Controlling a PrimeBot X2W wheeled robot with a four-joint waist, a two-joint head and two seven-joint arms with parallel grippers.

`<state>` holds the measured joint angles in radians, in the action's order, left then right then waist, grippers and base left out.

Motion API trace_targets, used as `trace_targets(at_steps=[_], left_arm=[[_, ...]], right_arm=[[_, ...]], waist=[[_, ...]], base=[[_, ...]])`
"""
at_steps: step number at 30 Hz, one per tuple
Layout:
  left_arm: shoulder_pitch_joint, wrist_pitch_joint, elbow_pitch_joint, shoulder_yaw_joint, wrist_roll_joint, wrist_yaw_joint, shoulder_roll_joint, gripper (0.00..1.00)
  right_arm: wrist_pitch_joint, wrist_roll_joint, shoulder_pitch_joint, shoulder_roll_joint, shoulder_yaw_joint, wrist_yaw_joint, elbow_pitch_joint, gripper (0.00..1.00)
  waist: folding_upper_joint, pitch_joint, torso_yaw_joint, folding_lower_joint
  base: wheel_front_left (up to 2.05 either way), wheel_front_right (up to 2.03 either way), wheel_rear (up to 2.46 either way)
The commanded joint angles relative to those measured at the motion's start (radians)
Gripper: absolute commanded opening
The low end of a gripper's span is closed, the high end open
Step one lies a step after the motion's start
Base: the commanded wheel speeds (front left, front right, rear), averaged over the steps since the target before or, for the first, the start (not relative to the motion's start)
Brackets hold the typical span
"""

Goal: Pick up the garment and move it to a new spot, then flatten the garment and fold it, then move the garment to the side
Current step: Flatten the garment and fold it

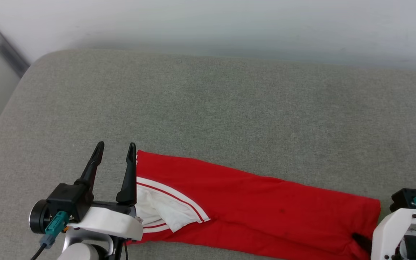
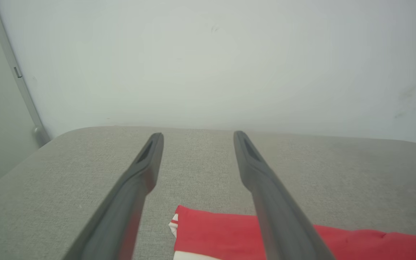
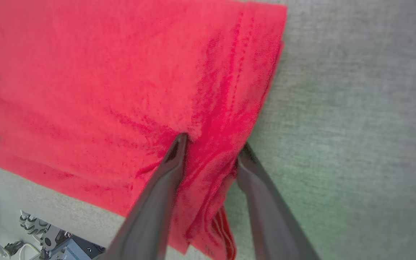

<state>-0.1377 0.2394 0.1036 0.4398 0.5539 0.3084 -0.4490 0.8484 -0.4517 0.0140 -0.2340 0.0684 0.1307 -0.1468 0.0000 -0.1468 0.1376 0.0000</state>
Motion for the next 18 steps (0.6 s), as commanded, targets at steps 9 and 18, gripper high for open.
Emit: trace_targets(at_steps=[9, 18], left_arm=[[0.065, -0.027, -0.029, 0.01, -0.017, 0.032, -0.031, 1.0], [0.105, -0.033, -0.031, 0.015, -0.011, 0.06, -0.024, 1.0]], right_arm=[[-0.039, -0.033, 0.014, -0.074, -0.027, -0.001, -0.009, 0.0], [0.035, 0.011, -0.036, -0.105, 0.149, -0.001, 0.02, 0.0]], waist=[[0.0, 0.102, -0.052, 0.0], [0.0, 0.146, -0.103, 0.0]], base=[[0.0, 0.0, 0.0], [0.0, 0.0, 0.0]])
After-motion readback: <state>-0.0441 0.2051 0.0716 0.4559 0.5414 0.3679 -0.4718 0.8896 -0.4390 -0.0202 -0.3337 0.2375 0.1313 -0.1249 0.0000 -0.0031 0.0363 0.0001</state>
